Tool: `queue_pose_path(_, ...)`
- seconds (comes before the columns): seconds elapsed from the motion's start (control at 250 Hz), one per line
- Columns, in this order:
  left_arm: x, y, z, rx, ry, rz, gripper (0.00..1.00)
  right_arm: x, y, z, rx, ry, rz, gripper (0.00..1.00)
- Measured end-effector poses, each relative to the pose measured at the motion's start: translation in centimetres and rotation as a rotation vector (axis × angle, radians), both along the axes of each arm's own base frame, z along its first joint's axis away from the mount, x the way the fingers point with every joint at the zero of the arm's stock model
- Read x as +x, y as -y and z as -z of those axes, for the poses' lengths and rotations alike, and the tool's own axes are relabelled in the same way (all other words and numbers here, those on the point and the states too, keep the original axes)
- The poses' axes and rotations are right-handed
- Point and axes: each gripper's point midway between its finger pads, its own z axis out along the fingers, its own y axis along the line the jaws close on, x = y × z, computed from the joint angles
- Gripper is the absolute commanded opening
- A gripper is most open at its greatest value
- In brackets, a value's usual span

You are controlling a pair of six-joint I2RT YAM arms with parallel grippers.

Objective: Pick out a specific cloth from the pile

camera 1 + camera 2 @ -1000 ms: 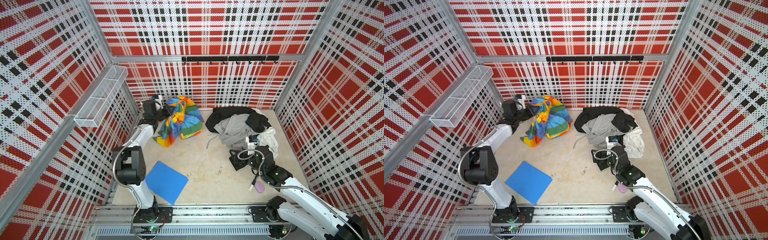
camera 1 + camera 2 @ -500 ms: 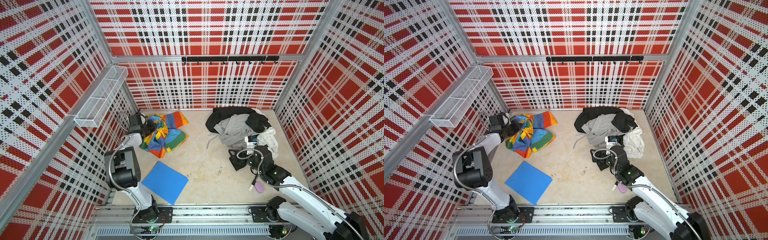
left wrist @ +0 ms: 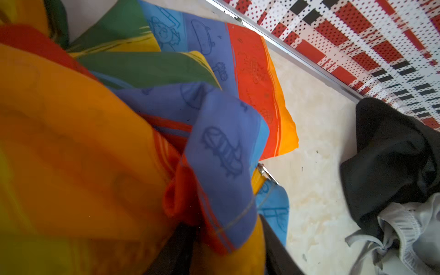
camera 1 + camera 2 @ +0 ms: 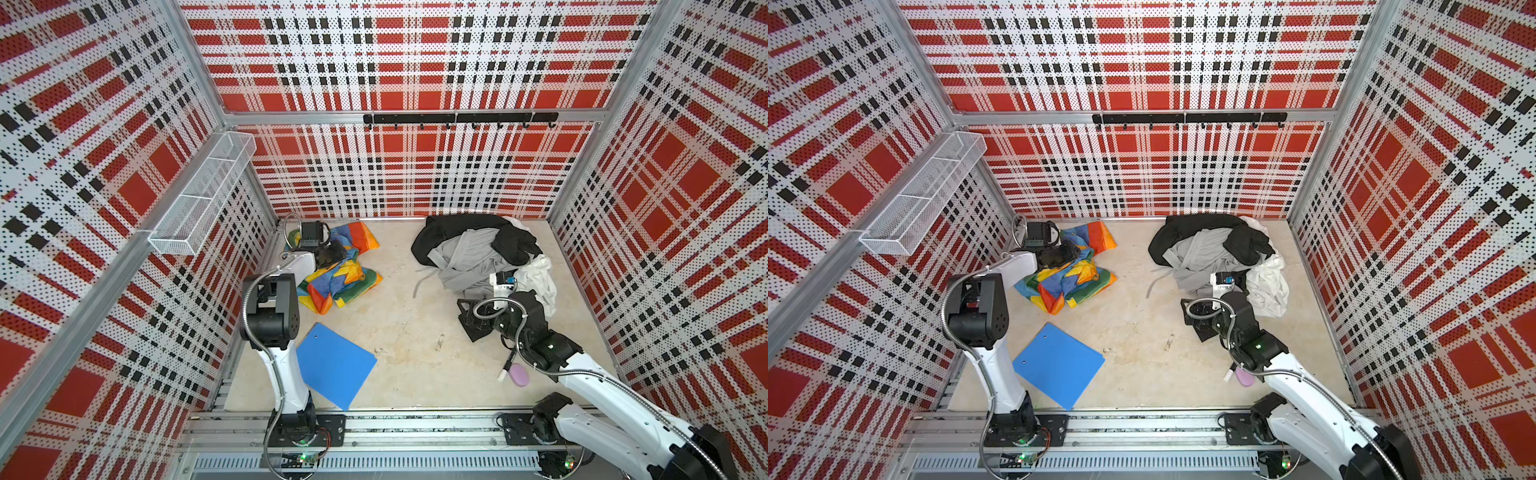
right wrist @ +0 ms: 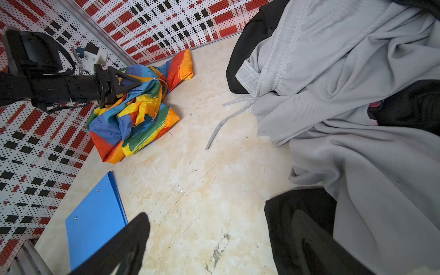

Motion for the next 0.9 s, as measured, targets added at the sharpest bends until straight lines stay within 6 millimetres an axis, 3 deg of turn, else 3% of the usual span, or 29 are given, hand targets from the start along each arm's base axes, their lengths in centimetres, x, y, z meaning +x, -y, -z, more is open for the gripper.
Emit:
queue_pose_path(0.128,0.6,0.4,0.7,0.012,-0.011,0.012,0.53,-0.1,0.1,-0.3,0.004,0.008,0.001,1.0)
queue_pose_path(0.268,0.7,0.3,1.6,0.016,-0.029,0.011,0.7,-0.2,0.2,-0.6,0.008,0.016,0.002,1.0)
queue_pose_path(0.388,0.7,0.3,1.5,0.022,-0.027,0.013,0.97,-0.2,0.2,-0.4,0.004,0.011,0.005,1.0)
queue_pose_path(0.48,0.6,0.3,0.4,0.029,-0.009,0.014,0.99,-0.2,0.3,-0.4,-0.001,0.01,0.009,1.0)
queue_pose_path(0.58,0.4,0.1,-2.5,0.058,0.042,0.016,0.99,-0.2,0.4,-0.4,-0.002,0.011,0.013,1.0)
queue_pose_path(0.796,-2.0,-0.4,-14.3,0.125,0.267,0.036,0.99,-0.1,0.4,-0.5,-0.017,0.025,0.006,1.0)
queue_pose_path(0.9,-4.2,-0.7,-18.5,0.16,0.354,0.045,0.99,0.1,0.8,-0.4,-0.038,0.033,0.024,1.0)
